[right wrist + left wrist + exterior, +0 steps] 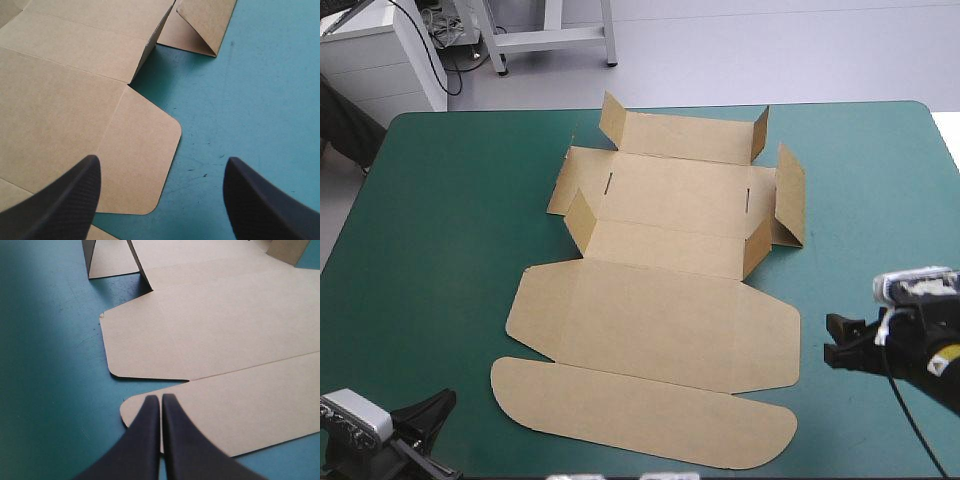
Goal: Fold the box
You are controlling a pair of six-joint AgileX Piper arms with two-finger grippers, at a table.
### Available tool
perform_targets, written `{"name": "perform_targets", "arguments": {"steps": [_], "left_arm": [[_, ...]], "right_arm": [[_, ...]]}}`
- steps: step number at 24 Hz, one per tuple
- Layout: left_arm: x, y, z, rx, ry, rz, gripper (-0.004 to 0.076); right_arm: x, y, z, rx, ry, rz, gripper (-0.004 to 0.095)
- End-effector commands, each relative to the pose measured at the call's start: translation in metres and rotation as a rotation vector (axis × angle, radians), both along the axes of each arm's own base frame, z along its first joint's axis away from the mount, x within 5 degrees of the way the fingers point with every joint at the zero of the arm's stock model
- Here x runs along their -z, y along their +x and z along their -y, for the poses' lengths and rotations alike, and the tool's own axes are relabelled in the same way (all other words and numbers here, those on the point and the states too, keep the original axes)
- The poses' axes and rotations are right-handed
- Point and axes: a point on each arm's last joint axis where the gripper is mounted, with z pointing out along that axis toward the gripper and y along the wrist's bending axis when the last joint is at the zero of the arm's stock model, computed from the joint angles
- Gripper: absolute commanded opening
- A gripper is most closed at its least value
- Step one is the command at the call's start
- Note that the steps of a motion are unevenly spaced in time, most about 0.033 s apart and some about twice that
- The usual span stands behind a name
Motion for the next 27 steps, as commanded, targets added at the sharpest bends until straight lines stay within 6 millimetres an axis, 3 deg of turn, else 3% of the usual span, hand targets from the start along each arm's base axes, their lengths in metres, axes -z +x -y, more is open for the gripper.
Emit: {"name": "perform_targets", "arguments": {"steps": [1,8,15,21,27], "left_arm": [[-0.012,0.002,0.001,0.005,-0.044,0.063,-0.0008],[-0.012,0.002,0.001,0.005,-0.044,0.063,-0.0008],[-0.012,0.002,0.001,0.006,-0.034,0.068,-0.0008],[-0.012,0.002,0.001,0.006,-0.034,0.068,-0.0008],[-0.012,0.002,0.001,0.003,-0.030,0.072,-0.0008]], "right_arm": [[-0.021,0.045,-0.004,0.004,0.011,-0.044,0.0648],[-0.029,0.123,-0.018,-0.064,0.061,-0.180,0.0647],[-0.019,0.183,-0.029,-0.103,0.105,-0.313,0.0647],[0.018,0.237,-0.035,-0.108,0.107,-0.498,0.0647],[0.050,0.263,-0.049,-0.125,0.107,-0.579,0.0592]]}}
